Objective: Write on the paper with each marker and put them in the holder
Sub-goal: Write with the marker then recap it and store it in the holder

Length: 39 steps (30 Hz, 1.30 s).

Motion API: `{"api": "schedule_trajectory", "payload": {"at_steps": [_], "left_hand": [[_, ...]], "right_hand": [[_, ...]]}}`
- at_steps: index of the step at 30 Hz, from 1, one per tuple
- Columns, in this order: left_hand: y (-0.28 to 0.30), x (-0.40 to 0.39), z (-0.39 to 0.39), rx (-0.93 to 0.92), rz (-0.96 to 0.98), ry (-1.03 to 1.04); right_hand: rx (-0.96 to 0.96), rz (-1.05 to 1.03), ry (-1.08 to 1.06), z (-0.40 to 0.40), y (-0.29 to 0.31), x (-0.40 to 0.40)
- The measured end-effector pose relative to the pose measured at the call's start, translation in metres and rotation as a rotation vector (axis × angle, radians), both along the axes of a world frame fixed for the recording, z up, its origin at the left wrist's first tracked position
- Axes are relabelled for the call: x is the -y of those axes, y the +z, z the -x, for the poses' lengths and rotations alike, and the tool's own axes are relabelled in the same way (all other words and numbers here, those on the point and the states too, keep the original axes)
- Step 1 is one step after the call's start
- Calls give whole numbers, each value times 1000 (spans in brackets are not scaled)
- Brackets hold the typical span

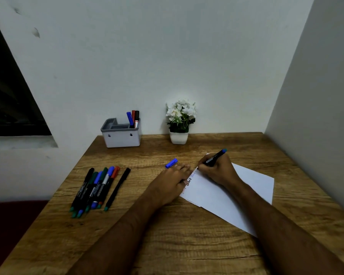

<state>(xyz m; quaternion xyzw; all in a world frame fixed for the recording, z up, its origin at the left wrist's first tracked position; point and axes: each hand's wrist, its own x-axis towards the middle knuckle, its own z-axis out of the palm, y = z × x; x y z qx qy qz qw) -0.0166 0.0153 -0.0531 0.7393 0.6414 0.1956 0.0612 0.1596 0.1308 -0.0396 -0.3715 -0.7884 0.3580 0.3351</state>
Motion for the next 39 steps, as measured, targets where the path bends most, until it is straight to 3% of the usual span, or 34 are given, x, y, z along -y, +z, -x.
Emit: {"api": "schedule_trajectory", "payload": {"at_steps": [24,39], "left_hand": [[1,1,0,-11,-11,-10],[5,3,-2,6,-8,-17]], "right_hand": [[-37,5,-56,2,-1,-2],[-146,125,-87,-1,6,5]]}}
